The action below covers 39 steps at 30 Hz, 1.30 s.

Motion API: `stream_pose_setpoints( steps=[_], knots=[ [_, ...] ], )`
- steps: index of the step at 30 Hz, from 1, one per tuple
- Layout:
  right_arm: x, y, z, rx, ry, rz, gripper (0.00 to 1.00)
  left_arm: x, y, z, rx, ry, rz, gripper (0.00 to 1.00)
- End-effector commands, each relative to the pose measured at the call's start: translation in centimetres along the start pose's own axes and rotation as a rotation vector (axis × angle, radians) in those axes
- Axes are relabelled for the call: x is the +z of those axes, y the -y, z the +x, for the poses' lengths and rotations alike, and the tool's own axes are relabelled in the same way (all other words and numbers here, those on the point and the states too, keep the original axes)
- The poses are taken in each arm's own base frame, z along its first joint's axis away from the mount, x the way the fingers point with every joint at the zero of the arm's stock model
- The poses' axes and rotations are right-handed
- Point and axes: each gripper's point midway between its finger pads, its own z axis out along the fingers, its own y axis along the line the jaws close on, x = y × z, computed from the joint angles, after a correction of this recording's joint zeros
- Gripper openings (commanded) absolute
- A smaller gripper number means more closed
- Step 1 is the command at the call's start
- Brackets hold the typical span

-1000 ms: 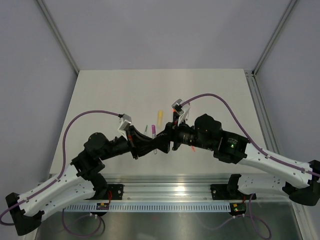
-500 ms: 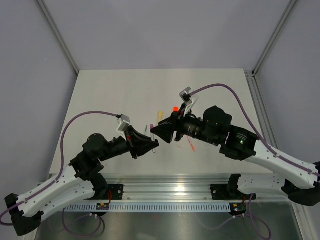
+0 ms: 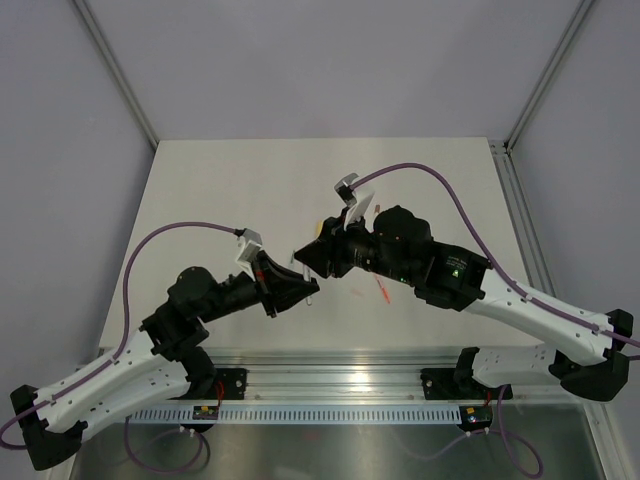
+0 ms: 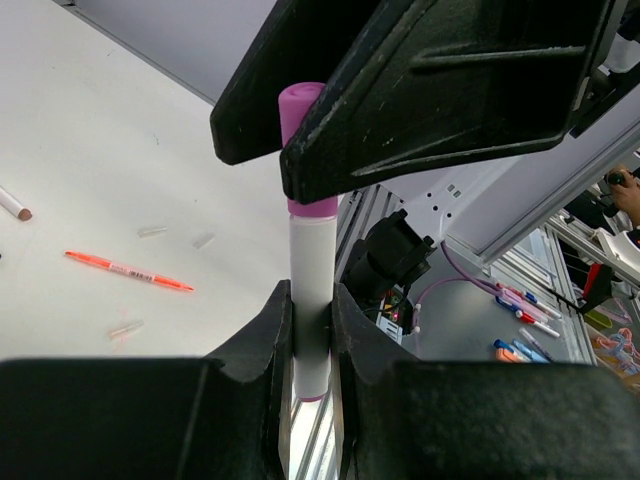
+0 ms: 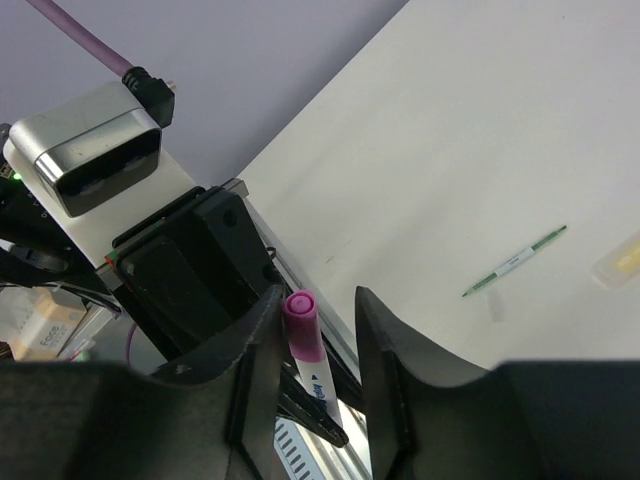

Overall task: Insert the pens into the pen caps
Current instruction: Press the pen cap onto the pen.

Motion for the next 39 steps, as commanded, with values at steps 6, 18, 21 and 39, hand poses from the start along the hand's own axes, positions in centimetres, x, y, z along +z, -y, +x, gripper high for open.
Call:
stream_pose_setpoints(
  steps=[6, 18, 21, 39],
  knots=[
    [-0.6, 0.0, -1.7, -0.006, 0.053, 0.006, 0.15, 0.1, 0.8, -2.0, 0.039, 0.060, 0.015, 0.00],
    [-1.2, -2.2, -0.9, -0.029, 0.027, -0.327, 0.00, -0.7, 4.6, -3.9, 0.038, 0.074, 0.163, 0.00],
    [-1.3, -2.0, -0.7, -0.032, 0.012, -0.325, 0.00, -1.0, 5.2, -4.6, 0.035, 0.086, 0.172, 0.00],
    [-1.9, 0.7, 5.9, -0.055, -0.141, -0.264, 0.00, -1.1, 5.2, -6.6, 0.097, 0.080, 0.112, 0.00]
  ],
)
